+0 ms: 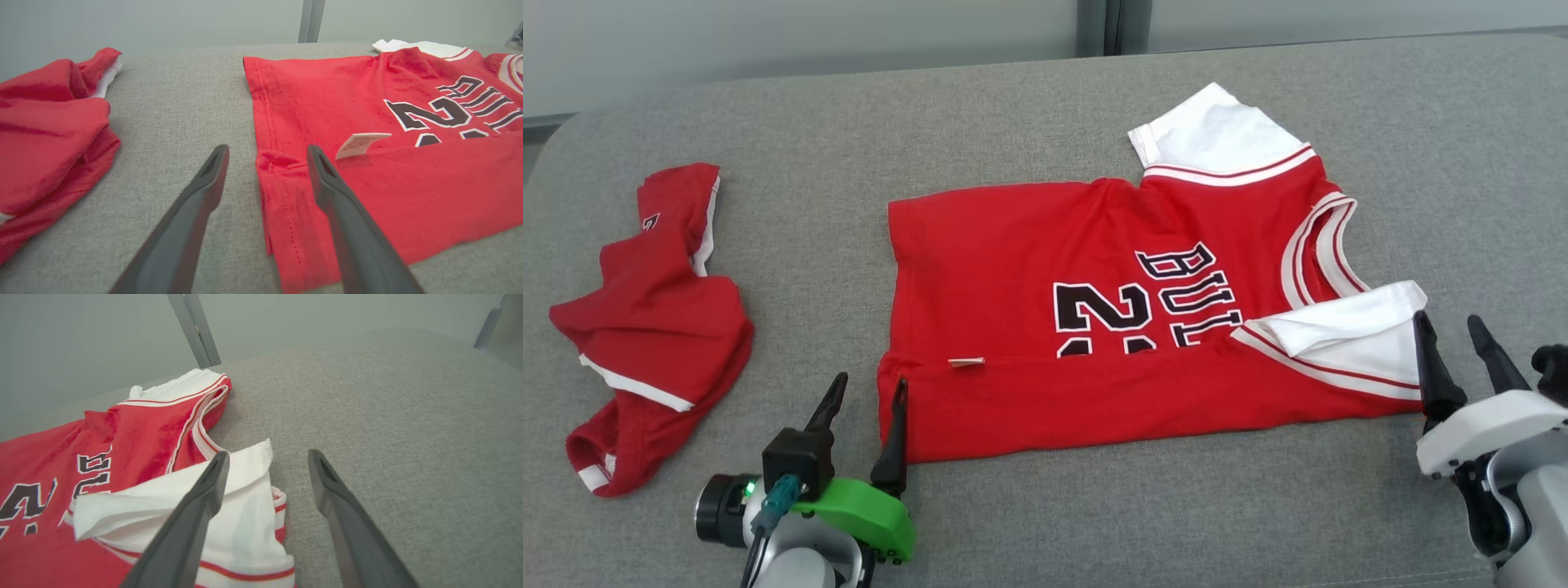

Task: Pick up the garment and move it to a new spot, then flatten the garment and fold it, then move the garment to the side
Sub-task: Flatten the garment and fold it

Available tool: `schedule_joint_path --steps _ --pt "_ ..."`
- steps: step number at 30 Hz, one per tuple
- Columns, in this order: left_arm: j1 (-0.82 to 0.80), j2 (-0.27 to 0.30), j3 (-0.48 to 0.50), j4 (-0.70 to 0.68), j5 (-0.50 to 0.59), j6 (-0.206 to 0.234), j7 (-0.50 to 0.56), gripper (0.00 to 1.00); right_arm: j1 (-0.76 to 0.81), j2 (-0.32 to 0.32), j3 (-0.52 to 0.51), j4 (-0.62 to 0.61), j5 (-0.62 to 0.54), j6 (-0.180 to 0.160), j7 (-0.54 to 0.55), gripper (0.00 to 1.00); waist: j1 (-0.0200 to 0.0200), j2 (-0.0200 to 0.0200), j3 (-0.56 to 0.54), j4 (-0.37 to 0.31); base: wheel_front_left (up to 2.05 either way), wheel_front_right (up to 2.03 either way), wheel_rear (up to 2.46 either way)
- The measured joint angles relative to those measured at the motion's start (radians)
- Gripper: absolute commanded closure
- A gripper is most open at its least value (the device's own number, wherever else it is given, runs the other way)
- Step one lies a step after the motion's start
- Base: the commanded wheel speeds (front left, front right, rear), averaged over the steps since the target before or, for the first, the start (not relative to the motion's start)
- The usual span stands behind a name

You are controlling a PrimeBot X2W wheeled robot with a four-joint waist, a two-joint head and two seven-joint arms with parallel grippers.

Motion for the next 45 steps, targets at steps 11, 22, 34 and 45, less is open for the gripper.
schedule_joint_path --steps 11,22,34,45 --pt "0.093 0.000 -0.006 -0.029 -0.013 0.009 0.000 0.00 0.141 0.019 0.000 -0.032 0.015 0.000 0.000 0.00 0.0000 0.0000 -0.042 0.000 0.00 0.00 0.00" --pt "0.080 0.000 -0.041 -0.034 -0.023 0.007 0.000 0.00 0.077 0.025 0.030 0.110 0.016 0.000 0.000 0.00 0.0000 0.0000 -0.008 0.042 0.00 0.00 0.00" --pt "0.080 0.000 -0.054 -0.027 -0.062 -0.002 0.000 0.00 0.045 0.005 0.080 0.159 0.058 0.001 -0.003 1.00 0.0000 0.0000 -0.005 0.052 0.00 0.00 0.00" --pt "0.068 0.000 -0.104 0.043 -0.195 -0.028 0.000 0.00 0.042 -0.016 0.100 0.114 0.053 0.000 -0.002 1.00 0.0000 0.0000 0.006 0.023 0.00 0.00 0.00"
